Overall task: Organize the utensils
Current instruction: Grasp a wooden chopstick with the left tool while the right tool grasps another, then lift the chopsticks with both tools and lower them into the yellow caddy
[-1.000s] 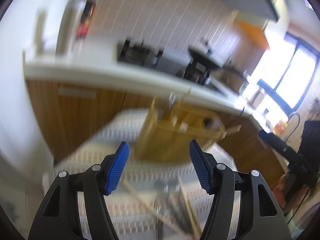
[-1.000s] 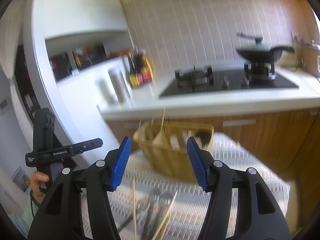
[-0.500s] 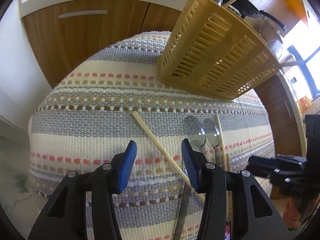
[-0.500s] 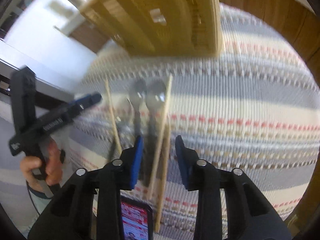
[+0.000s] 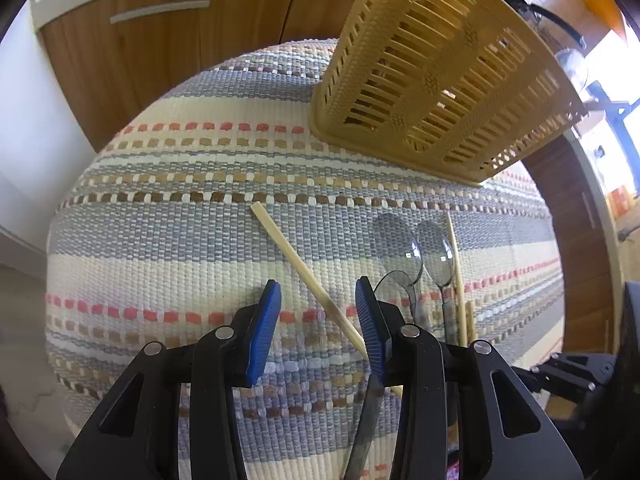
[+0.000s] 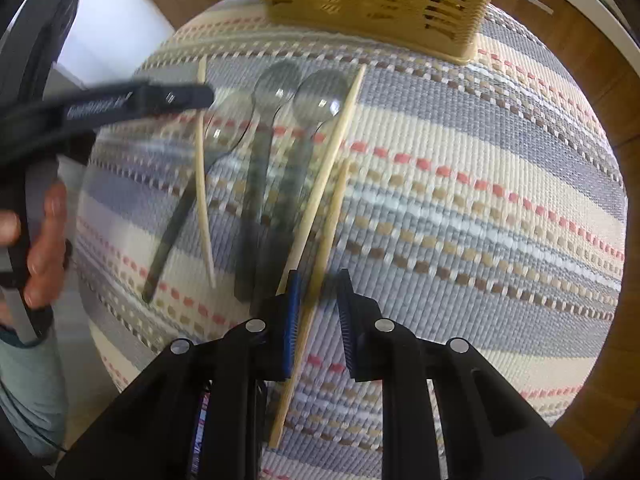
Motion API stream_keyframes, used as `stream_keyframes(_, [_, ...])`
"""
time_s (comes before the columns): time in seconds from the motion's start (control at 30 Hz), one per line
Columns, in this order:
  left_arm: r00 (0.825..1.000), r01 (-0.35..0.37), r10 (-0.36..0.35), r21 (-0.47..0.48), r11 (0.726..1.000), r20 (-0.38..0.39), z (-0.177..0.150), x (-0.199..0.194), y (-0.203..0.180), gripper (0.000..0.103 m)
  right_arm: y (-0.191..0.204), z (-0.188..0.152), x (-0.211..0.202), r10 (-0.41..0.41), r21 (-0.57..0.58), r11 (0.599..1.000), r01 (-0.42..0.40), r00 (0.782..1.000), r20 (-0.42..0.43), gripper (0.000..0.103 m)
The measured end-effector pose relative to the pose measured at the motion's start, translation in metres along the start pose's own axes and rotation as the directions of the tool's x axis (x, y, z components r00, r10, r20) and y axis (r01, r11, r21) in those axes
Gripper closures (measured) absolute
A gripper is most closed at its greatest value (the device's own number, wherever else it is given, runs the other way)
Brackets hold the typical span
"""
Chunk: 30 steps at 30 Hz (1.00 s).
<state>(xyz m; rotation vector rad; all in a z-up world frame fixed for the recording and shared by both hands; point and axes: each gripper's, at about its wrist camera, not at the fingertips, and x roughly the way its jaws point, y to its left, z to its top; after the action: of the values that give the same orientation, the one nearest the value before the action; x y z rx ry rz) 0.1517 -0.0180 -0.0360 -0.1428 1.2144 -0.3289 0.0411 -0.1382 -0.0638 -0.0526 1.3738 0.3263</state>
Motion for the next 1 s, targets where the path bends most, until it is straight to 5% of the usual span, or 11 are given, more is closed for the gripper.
stream_keyframes(0.1, [0.998,-0.056,0.055,0.026,0.998,0.008,-0.001,0.005,-0.01,0.076,0.012,-0.006,0.002,-0.067,-0.046,0.997,0.067,0.998,0.018,0.096])
stream_keyframes(0.33, [0.989,-0.15,0.149,0.076,0.986,0.026,-0.001,0.012,-0.025,0.089,0.006,-0.016,-0.004,-0.048,-0.036,0.998,0.049,0.998,0.034,0.099])
stream_keyframes(0.4, [0.991,-0.13,0.129,0.069,0.989,0.021,0.0,0.013,-0.025,0.1,-0.016,-0.008,-0.011,-0.045,-0.019,0.999,0.046,0.998,0.043,0.099])
stream_keyframes(0.73, [0.997,-0.011,0.006,0.067,0.998,0.077,0.001,-0.011,-0.008,0.1,-0.064,-0.003,-0.043,0.046,0.044,0.998,-0.053,0.989,0.138,0.099])
stream_keyframes(0.83, [0.988,0.02,-0.033,0.087,0.996,0.151,-0.001,-0.037,-0.01,0.1,-0.069,-0.001,-0.071,0.099,0.014,0.994,-0.105,0.967,0.235,0.099])
stream_keyframes(1.0, [0.937,0.069,-0.113,0.142,0.987,0.331,0.001,-0.101,-0.025,0.1,-0.071,0.001,-0.144,0.162,-0.068,0.987,-0.148,0.866,0.473,0.099])
